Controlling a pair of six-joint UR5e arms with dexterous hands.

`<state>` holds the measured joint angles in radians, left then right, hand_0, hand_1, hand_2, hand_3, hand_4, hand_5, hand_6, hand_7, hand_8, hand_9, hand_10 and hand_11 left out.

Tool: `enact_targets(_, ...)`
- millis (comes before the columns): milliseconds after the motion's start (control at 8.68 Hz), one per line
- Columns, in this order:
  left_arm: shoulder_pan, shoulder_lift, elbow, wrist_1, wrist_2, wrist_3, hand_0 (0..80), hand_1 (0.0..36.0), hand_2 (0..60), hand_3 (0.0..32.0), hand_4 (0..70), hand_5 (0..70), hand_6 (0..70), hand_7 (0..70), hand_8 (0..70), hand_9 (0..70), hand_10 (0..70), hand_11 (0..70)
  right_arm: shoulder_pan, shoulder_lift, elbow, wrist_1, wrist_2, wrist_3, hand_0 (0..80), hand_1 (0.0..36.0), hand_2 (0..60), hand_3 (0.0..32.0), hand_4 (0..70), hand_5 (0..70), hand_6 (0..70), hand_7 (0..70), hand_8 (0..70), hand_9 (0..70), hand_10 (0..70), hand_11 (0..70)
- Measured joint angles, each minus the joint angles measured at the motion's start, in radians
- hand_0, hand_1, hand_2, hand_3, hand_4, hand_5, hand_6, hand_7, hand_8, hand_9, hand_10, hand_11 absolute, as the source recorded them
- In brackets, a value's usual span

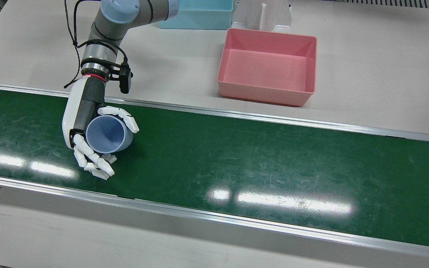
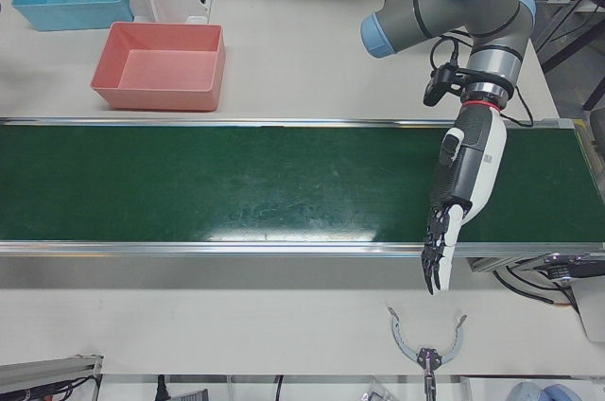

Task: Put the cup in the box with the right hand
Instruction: 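Lift the blue cup and carry it toward the pink tray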

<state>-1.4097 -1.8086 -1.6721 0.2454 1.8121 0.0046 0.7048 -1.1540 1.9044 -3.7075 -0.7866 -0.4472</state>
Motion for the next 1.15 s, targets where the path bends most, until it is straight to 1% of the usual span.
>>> enact_targets(115,0.0,0.0,0.0,0.0,0.0,0.0,0.0,0.0,0.0,0.0,0.0,0.0,0.0,0.0,0.0,0.0,0.0,0.0,0.002,-0.015,0.082,-0.001,-0.018,-0.062,38.7,29.1,60.0,0.0,32.4,7.7,31.5,70.0,33.6,57.2,19.8,29.5)
enact_targets(230,0.0,0.0,0.0,0.0,0.0,0.0,0.0,0.0,0.0,0.0,0.0,0.0,0.0,0.0,0.0,0.0,0.0,0.0,0.004,-0.025,0.167,-0.001,-0.056,-0.138,38.7,29.6,60.0,0.0,34.8,7.7,32.1,70.0,33.7,57.2,19.5,29.2)
enact_targets(461,-0.001,0.001,-0.001,-0.001,0.001,0.0,0.0,0.0,0.0,0.0,0.0,0.0,0.0,0.0,0.0,0.0,0.0,0.0,-0.03,-0.03,0.299,-0.002,-0.125,-0.248,38.0,29.5,60.0,0.0,36.6,7.6,32.4,70.0,34.2,57.6,19.7,29.4)
enact_targets(691,-0.001,0.001,-0.001,-0.002,0.001,0.0,0.0,0.0,0.0,0.0,0.0,0.0,0.0,0.0,0.0,0.0,0.0,0.0,-0.121,-0.022,0.35,-0.003,-0.145,-0.31,37.9,29.0,60.0,0.0,38.9,7.4,32.8,70.0,34.5,58.0,20.1,29.8)
enact_targets(921,-0.001,0.002,-0.001,-0.001,0.0,0.0,0.0,0.0,0.0,0.0,0.0,0.0,0.0,0.0,0.0,0.0,0.0,0.0,-0.248,-0.009,0.39,-0.003,-0.146,-0.411,37.9,28.0,60.0,0.0,41.9,7.1,32.8,70.0,34.6,58.1,20.2,29.9)
enact_targets(1037,0.0,0.002,-0.001,-0.001,0.0,0.0,0.0,0.0,0.0,0.0,0.0,0.0,0.0,0.0,0.0,0.0,0.0,0.0,-0.317,0.004,0.402,-0.002,-0.144,-0.466,38.7,28.4,60.0,0.0,43.4,7.1,32.7,70.0,34.2,57.7,19.9,29.4)
enact_targets(1152,0.0,0.001,-0.001,0.0,0.0,0.0,0.0,0.0,0.0,0.0,0.0,0.0,0.0,0.0,0.0,0.0,0.0,0.0,-0.379,0.026,0.405,-0.001,-0.14,-0.517,40.5,29.7,60.0,0.0,44.7,7.2,32.1,70.0,33.2,56.6,18.4,27.4)
